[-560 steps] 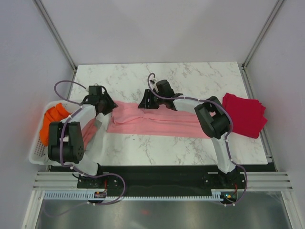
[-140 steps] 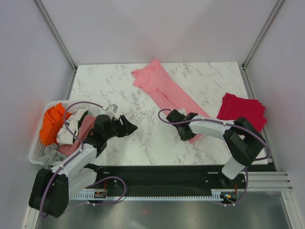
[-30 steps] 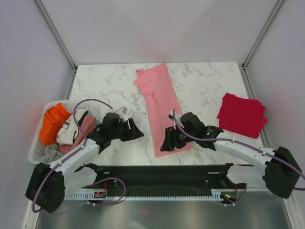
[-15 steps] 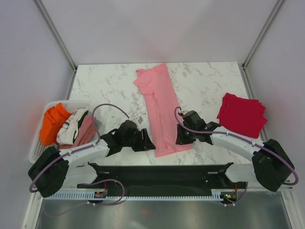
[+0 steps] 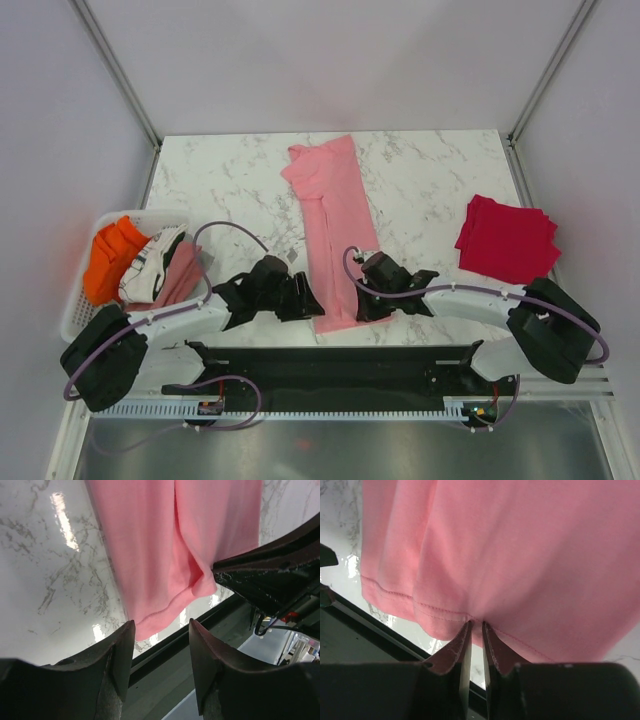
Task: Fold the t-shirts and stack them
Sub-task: Fold the tshirt
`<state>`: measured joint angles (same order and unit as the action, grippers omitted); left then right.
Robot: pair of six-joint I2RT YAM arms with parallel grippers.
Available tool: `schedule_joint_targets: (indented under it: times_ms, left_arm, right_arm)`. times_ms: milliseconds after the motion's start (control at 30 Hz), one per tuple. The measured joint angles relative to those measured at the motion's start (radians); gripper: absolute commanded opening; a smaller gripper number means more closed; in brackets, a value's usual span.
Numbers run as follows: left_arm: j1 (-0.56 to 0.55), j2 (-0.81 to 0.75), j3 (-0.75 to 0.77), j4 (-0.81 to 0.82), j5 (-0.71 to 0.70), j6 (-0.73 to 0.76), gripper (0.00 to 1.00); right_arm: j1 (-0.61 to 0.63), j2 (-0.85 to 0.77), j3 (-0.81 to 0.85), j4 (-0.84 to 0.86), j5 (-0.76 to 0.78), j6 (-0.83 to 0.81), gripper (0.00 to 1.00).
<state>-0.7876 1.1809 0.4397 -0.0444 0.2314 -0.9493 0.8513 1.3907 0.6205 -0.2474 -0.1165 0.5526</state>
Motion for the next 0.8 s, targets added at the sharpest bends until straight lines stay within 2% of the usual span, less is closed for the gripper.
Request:
schedule_joint_targets:
  times_ms: [100,233,433,667,800]
  left_arm:
    - [0.0,-0.019,-0.002,-0.03,-0.024,0.0,0.55]
    - [0.0,-0.067,-0.002,-0.062,-0.039,0.0,0.55]
    - [-0.031,-0.027,-0.001,-0.067,-0.039,-0.013,0.54]
    - [-0.04,-0.01,-0.002,-0.08,-0.047,-0.032,0.45]
    - [-0.052,0.023,-0.002,-0.079,-0.051,-0.049,0.45]
  right_arm:
    - [0.042,0.0,-0.007,0.026,0.014,0.031,0.23]
    - [0.059,-0.007,-0.009,0.028,0.032,0.056,0.29]
    - [0.061,-0.107,-0.009,-0.054,0.103,0.064,0.38]
    - [0.059,-0.248,-0.009,-0.173,0.239,0.098,0.4]
    - [0.041,-0.256,-0.013,-0.22,0.299,0.133,0.4]
